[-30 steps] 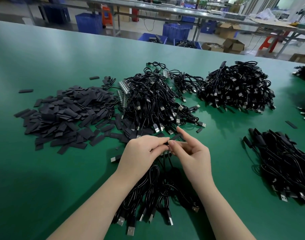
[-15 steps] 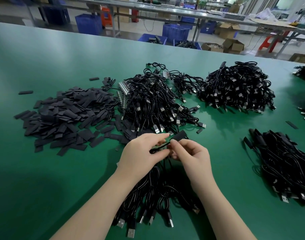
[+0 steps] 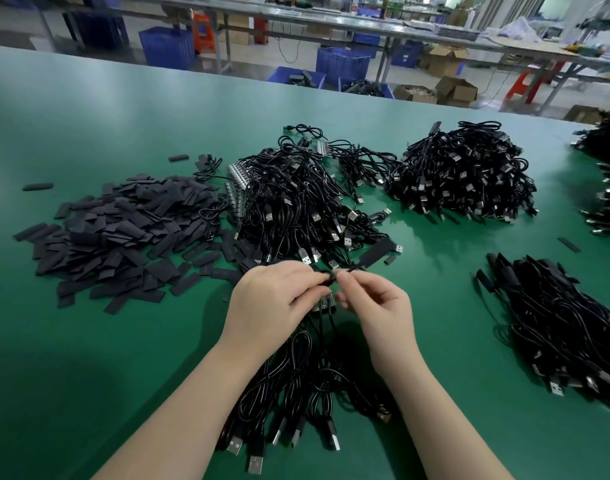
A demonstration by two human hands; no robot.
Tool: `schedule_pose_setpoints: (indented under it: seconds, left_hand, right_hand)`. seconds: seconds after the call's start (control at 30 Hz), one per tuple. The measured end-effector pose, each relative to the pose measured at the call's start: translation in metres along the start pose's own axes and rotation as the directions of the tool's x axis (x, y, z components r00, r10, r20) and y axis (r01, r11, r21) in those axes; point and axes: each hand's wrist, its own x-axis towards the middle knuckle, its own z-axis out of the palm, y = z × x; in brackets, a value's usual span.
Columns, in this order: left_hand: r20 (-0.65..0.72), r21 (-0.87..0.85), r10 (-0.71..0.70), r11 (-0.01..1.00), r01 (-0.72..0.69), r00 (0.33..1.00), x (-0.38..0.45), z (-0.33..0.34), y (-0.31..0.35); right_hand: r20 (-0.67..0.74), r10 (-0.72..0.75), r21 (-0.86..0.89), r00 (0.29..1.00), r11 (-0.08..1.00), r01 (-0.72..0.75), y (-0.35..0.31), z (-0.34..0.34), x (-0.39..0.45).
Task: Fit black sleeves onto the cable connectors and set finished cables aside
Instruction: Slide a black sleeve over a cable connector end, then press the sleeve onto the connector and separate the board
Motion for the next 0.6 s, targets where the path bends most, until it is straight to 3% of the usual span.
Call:
schedule_pose_setpoints:
  seconds: [0.13, 0.2, 0.27, 0.33, 0.37, 0.43, 0.47, 0.53, 0.57, 0.6]
  left_hand:
    - [-0.123, -0.091, -0.055, 0.995, 0.044, 0.991, 0.001, -0.006, 0.003]
    - [-0.135, -0.120, -0.079, 0.991, 0.062, 0.988, 0.000, -0.006, 0.001]
    - [-0.132, -0.108, -0.092, 0.991, 0.078, 0.987, -0.001, -0.005, 0.000]
    - [-0.123, -0.107, -0.099, 0.991, 0.086, 0.988, 0.000, -0.002, -0.001]
    - [-0.118, -0.109, -0.097, 0.991, 0.084, 0.988, -0.001, 0.000, 0.000]
    - [-0.101, -0.105, -0.089, 0.991, 0.079, 0.991, -0.001, 0.001, 0.001]
    - [-0.089, -0.100, -0.090, 0.992, 0.081, 0.992, -0.001, 0.001, 0.002]
    - [-0.062, -0.083, -0.111, 0.991, 0.106, 0.992, -0.001, 0.000, 0.002]
    - [-0.042, -0.071, -0.134, 0.989, 0.131, 0.990, -0.001, 0.000, 0.001]
    - [-0.013, -0.052, -0.158, 0.986, 0.157, 0.987, -0.001, 0.001, 0.000]
  right_hand:
    - [-0.107, 0.008, 0.386, 0.994, 0.922, 0.035, -0.029, -0.023, 0.012]
    - [-0.206, -0.041, 0.457, 0.978, 0.880, 0.133, -0.050, -0.049, 0.018]
    - [-0.367, -0.136, 0.295, 0.920, 0.921, 0.254, -0.070, -0.079, 0.018]
    - [-0.512, -0.289, -0.135, 0.809, 0.957, 0.257, -0.088, -0.110, 0.017]
    - [-0.539, -0.368, -0.371, 0.757, 0.911, 0.178, -0.092, -0.128, 0.018]
    - [-0.524, -0.437, -0.722, 0.731, 0.684, -0.109, -0.091, -0.161, 0.025]
    - [-0.508, -0.416, -0.819, 0.754, 0.505, -0.274, -0.086, -0.177, 0.030]
    - [-0.505, -0.253, -0.862, 0.825, 0.107, -0.495, -0.071, -0.193, 0.038]
    - [-0.531, -0.129, -0.843, 0.837, -0.018, -0.538, -0.063, -0.194, 0.039]
    - [-0.558, -0.029, -0.827, 0.829, -0.064, -0.559, -0.055, -0.194, 0.039]
